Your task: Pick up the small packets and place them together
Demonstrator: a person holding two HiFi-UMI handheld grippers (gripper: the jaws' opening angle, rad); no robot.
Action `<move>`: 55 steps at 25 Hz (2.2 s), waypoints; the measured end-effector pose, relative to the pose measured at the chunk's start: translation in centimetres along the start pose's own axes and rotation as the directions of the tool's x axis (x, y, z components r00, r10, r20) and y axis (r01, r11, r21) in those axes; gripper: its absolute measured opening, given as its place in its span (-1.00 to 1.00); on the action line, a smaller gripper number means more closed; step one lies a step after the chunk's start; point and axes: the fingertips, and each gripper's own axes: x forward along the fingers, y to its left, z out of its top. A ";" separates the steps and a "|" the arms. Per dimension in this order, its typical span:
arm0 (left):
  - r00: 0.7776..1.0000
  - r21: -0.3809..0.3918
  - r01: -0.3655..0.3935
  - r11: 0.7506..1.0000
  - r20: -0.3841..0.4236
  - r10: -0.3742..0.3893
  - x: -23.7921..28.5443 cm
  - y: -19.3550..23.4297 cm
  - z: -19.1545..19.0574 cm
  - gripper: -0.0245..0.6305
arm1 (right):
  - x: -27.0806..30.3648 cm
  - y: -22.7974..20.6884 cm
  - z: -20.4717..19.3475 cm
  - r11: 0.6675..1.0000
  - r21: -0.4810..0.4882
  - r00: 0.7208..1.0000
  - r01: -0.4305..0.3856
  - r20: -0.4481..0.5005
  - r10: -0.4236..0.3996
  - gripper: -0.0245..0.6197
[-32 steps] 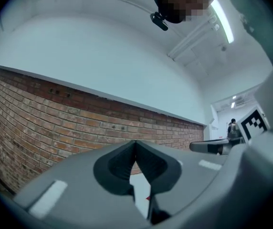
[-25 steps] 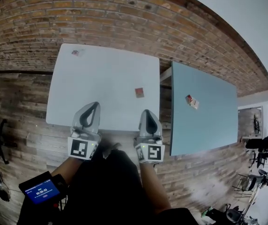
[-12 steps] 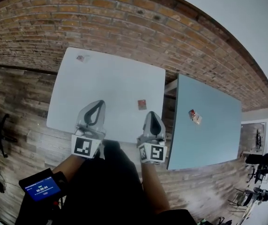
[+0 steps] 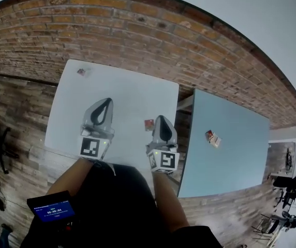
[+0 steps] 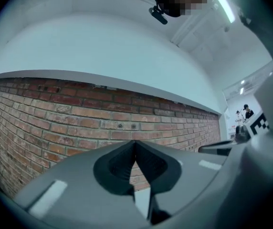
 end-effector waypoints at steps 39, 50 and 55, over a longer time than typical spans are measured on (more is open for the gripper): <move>0.996 -0.047 0.051 0.998 -0.068 -0.054 3.1 0.9 -4.7 -0.93 | 2.3 -4.3 -18.6 0.982 -0.060 0.784 -0.179 -0.612 0.106 -0.57; 0.995 -0.041 -0.013 0.999 -0.103 0.009 3.3 2.6 -5.8 -0.93 | 1.0 -4.6 -27.0 0.918 -0.053 0.546 -0.393 -0.816 0.187 -0.48; 0.993 -0.039 -0.024 0.999 -0.118 0.019 3.3 2.8 -6.1 -0.93 | 0.3 -4.0 -29.8 0.818 -0.111 0.431 -0.565 -0.885 0.177 -0.48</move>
